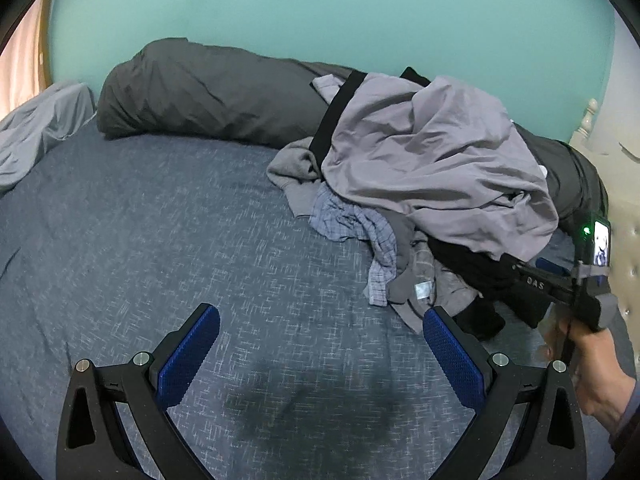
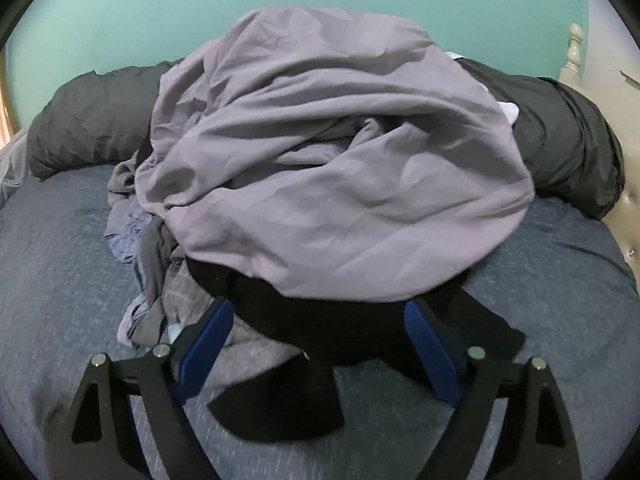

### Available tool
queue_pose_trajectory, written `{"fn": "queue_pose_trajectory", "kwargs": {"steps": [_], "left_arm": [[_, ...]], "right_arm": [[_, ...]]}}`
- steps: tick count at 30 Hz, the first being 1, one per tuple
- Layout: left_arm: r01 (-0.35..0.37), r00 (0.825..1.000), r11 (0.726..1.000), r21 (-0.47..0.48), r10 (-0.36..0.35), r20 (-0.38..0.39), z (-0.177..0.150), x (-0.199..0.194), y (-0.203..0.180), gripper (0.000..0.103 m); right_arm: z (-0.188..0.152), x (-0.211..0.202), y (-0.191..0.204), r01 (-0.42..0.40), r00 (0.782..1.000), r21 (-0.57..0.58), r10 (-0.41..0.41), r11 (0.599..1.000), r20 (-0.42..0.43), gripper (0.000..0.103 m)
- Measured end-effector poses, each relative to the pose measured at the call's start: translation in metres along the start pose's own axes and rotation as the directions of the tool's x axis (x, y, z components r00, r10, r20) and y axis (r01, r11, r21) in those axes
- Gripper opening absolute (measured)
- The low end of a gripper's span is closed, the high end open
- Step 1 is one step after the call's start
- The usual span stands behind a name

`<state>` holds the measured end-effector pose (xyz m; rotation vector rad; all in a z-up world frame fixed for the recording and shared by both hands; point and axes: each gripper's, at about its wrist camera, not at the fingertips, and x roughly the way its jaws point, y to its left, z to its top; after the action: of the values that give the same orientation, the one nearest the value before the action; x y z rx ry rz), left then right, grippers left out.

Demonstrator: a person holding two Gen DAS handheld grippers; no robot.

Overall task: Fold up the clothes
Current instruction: 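Move the right tool toward the grey jacket on the clothes pile, then close the right gripper on the grey jacket and pull it from the pile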

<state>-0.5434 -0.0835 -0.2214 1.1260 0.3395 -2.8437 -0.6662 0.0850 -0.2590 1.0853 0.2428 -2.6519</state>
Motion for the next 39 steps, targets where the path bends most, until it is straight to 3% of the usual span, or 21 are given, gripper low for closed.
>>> {"fn": "queue_pose_trajectory", "kwargs": {"steps": [7,10,13,16,17,25,29,32,36,39], "left_arm": [[0.025,1.000,1.000,-0.019,-0.025,-0.009,0.001,0.012,0.007,0.103],[0.037,0.999,0.999,-0.026,-0.037,-0.008,-0.003,0.012,0.011,0.103],[0.040,0.999,0.999,-0.024,-0.040,-0.003,-0.010,0.010,0.016,0.103],[0.037,0.999,0.999,-0.024,-0.037,0.001,-0.017,0.007,0.020,0.103],[0.036,0.999,0.999,-0.025,-0.036,0.001,-0.019,0.006,0.021,0.103],[0.023,1.000,0.999,-0.028,-0.022,0.018,-0.040,-0.023,0.028,0.103],[0.022,0.999,0.999,-0.045,-0.020,0.041,-0.054,-0.049,0.033,0.103],[0.012,0.998,0.999,-0.051,-0.009,0.059,-0.068,-0.071,0.039,0.103],[0.012,0.997,0.998,-0.059,-0.007,0.083,-0.090,-0.098,0.047,0.103],[0.019,0.996,0.998,-0.058,-0.014,0.090,-0.108,-0.109,0.052,0.103]], "right_arm": [[0.012,0.037,0.006,0.035,0.999,-0.011,-0.035,0.999,-0.032,0.083],[0.014,0.046,0.007,0.025,0.999,-0.017,-0.025,1.000,-0.044,0.066],[0.016,0.052,0.008,0.010,0.999,-0.031,-0.012,0.999,-0.051,0.038],[0.013,0.037,0.012,0.003,1.000,-0.073,-0.003,0.997,-0.003,0.013],[0.012,0.032,0.014,0.001,1.000,-0.087,0.000,0.996,0.014,0.010],[0.001,-0.039,0.022,-0.067,0.988,-0.140,0.085,0.988,0.131,0.001],[-0.001,-0.069,0.029,-0.120,0.974,-0.160,0.147,0.980,0.170,0.001],[-0.021,-0.102,0.044,-0.168,0.956,-0.223,0.214,0.960,0.202,0.000],[-0.046,-0.130,0.052,-0.190,0.949,-0.241,0.241,0.952,0.203,0.000],[-0.062,-0.129,0.043,-0.188,0.962,-0.194,0.220,0.963,0.159,0.000]]}}
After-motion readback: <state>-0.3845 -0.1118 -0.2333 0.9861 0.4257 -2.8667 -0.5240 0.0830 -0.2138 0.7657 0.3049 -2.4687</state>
